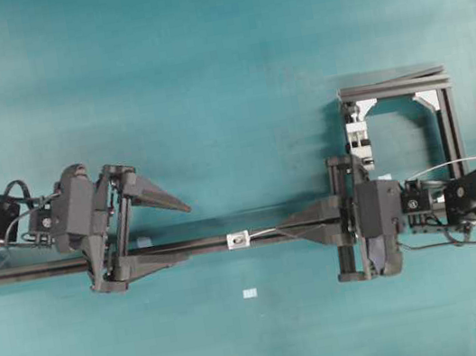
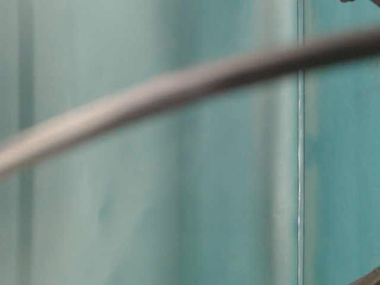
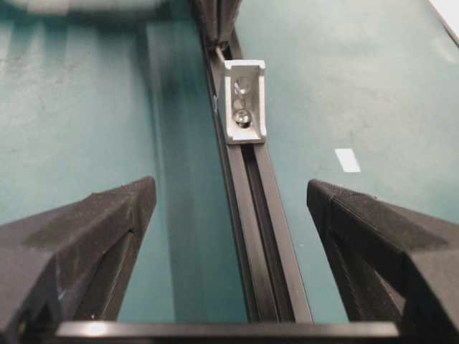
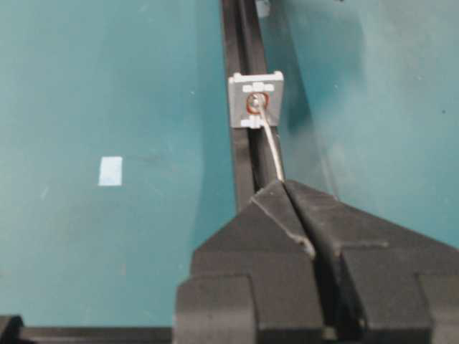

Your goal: Insert the wire through the hole in the metal fitting marked with a red label.

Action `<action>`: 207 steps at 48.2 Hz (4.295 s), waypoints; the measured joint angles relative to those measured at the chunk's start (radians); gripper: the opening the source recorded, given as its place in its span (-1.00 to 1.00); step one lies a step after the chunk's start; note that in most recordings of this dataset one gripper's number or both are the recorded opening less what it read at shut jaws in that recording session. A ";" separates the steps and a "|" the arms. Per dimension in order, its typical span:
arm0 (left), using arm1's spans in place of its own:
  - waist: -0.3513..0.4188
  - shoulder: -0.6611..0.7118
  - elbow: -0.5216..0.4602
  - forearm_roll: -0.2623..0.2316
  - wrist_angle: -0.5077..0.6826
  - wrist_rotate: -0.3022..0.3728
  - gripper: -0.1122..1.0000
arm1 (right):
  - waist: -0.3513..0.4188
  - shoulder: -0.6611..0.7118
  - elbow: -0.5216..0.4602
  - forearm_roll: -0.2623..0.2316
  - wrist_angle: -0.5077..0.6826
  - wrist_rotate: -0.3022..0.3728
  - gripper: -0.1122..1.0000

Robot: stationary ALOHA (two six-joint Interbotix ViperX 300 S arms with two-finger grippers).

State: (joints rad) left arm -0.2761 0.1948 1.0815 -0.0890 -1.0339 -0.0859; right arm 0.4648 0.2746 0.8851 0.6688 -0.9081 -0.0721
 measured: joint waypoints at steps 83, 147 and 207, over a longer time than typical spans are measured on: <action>0.048 0.002 -0.137 0.000 0.304 -0.137 0.26 | -0.057 0.048 -0.098 -0.104 0.049 -0.011 -0.81; 0.032 -0.011 -0.176 0.018 0.385 -0.193 -0.98 | -0.058 0.048 -0.106 -0.106 0.081 -0.006 -0.81; -0.017 -0.138 -0.160 0.018 0.565 -0.192 -0.98 | -0.058 -0.005 -0.060 -0.106 0.100 -0.003 0.77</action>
State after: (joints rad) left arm -0.2930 0.0568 0.9219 -0.0706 -0.4694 -0.2777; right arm 0.4065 0.2700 0.8253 0.5630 -0.8084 -0.0752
